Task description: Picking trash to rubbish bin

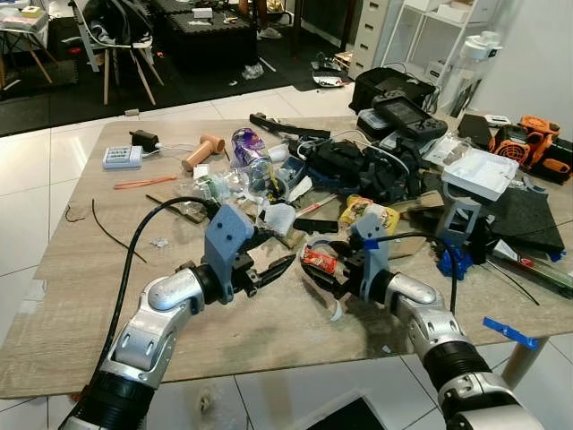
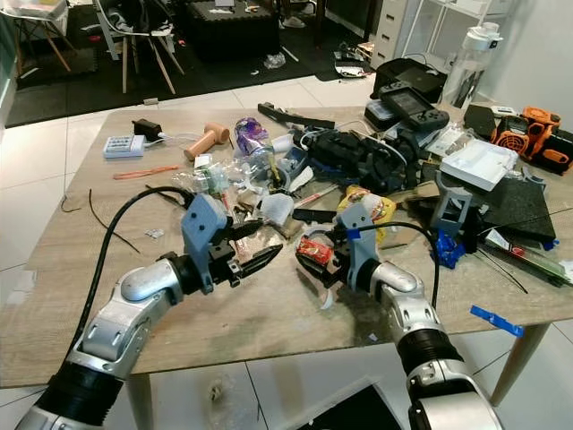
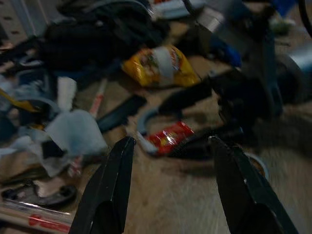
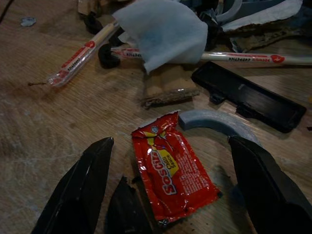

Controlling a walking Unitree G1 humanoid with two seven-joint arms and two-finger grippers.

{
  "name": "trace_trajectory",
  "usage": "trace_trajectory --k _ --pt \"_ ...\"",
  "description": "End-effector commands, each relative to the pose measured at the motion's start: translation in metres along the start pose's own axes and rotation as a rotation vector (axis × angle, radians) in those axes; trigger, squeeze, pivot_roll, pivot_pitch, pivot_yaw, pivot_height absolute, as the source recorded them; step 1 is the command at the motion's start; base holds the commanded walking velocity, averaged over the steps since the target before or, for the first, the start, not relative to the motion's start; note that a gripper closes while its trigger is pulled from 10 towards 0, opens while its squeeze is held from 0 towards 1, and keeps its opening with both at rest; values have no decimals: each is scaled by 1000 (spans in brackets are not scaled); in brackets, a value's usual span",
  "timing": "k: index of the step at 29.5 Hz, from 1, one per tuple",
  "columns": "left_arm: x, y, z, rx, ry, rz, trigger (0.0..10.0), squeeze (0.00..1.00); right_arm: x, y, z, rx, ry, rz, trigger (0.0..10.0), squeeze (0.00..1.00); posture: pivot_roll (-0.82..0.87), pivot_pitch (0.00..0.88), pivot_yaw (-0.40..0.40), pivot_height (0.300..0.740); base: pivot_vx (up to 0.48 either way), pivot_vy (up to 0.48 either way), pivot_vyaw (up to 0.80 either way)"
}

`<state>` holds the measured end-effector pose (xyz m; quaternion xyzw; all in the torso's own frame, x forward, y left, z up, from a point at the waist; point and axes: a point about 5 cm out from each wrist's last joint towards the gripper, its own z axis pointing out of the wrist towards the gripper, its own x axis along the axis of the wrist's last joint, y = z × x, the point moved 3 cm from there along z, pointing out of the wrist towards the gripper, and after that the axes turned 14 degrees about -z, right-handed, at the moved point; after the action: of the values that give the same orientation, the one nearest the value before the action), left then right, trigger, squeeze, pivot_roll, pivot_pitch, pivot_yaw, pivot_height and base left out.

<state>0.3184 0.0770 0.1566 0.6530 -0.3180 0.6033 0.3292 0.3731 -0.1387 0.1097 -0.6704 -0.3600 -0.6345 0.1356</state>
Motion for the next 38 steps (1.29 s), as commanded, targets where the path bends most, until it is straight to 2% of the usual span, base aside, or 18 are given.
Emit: trace_trajectory --k 1,4,6,11,17,22,29,30,31,32,38 --pt "-6 0 -1 -20 -48 17 10000 0 -11 1 -3 2 -60 32 10000 0 -86 116 -8 740 0 0 0" --pt "-8 1 -2 -37 -73 30 10000 0 -11 5 -3 3 -75 118 10000 0 -86 115 -9 740 0 0 0" --pt "-8 1 -2 -42 -79 30 10000 0 -11 6 -3 14 -81 129 10000 0 -86 114 -10 740 0 0 0" --pt "-11 5 -3 -82 -94 11 10000 0 -18 4 -5 60 -144 106 10000 0 -89 112 -11 740 0 0 0" --pt "-14 8 -4 -105 -115 -2 10000 0 -30 -6 -9 145 -244 59 10000 0 -88 108 -10 740 0 0 0" --pt "-14 8 -4 -107 -116 -1 10000 0 -37 -7 -11 160 -307 3 10000 0 -89 107 -9 740 0 0 0" --pt "-13 9 -3 -114 -113 -3 10000 0 -39 -6 -12 157 -332 0 10000 0 -89 106 -12 740 0 0 0" --pt "-13 9 -3 -115 -113 -4 10000 0 -41 -4 -13 143 -347 -1 5294 0 -89 106 -12 740 0 0 0" --pt "-13 9 -3 -115 -113 -4 10000 0 -41 -4 -13 143 -347 -1 5294 0 -89 106 -12 740 0 0 0" --pt "-13 9 -3 -116 -113 -3 10000 0 -42 -3 -13 134 -352 -1 0 0 -89 106 -12 740 0 0 0" --pt "-13 10 -2 -120 -114 -6 10000 0 -45 -1 -15 124 -379 -20 0 0 -90 106 -11 740 0 0 0"
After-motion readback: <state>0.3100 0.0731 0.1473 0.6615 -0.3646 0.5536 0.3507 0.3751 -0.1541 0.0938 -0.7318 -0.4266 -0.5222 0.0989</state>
